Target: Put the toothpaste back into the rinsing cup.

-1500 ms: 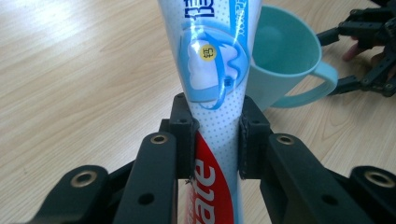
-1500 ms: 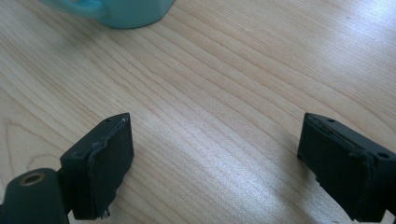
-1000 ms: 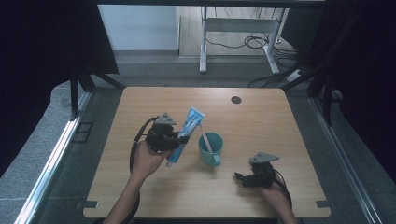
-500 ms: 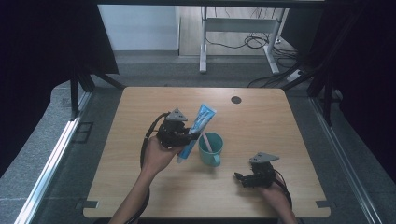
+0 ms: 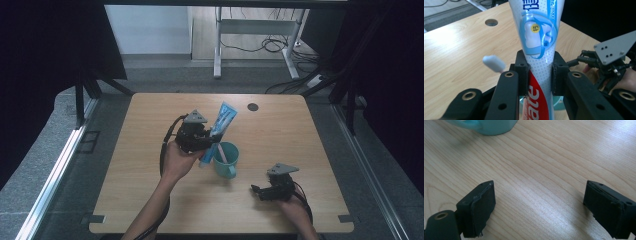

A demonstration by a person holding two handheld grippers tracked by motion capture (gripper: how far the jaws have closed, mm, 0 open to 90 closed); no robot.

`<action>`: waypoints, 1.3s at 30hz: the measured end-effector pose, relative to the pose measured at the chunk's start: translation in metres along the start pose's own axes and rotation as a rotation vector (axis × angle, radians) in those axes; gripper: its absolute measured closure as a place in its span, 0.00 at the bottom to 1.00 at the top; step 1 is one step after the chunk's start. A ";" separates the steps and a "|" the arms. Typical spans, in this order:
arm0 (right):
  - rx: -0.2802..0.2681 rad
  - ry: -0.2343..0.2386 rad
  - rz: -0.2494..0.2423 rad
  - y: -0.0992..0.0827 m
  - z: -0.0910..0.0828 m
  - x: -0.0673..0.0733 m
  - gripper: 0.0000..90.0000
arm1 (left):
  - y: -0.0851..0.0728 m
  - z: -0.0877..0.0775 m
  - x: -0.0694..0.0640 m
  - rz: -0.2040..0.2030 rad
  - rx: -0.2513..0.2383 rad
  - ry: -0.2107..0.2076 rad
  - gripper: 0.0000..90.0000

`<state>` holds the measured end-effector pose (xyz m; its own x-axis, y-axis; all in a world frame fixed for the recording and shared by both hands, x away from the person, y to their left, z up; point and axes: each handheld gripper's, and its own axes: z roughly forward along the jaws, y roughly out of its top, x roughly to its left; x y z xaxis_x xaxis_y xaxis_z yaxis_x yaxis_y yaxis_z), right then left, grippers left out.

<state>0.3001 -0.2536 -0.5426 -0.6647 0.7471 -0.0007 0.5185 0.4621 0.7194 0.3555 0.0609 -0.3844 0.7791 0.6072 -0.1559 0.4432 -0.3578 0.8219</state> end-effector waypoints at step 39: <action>0.000 0.001 0.000 0.000 0.000 0.000 0.12 | 0.014 0.049 -0.009 0.013 -0.105 0.023 0.81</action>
<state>0.3001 -0.2536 -0.5427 -0.6649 0.7469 0.0001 0.5187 0.4617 0.7196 0.3768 0.0158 -0.3979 0.7737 0.6194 -0.1331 0.3833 -0.2904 0.8768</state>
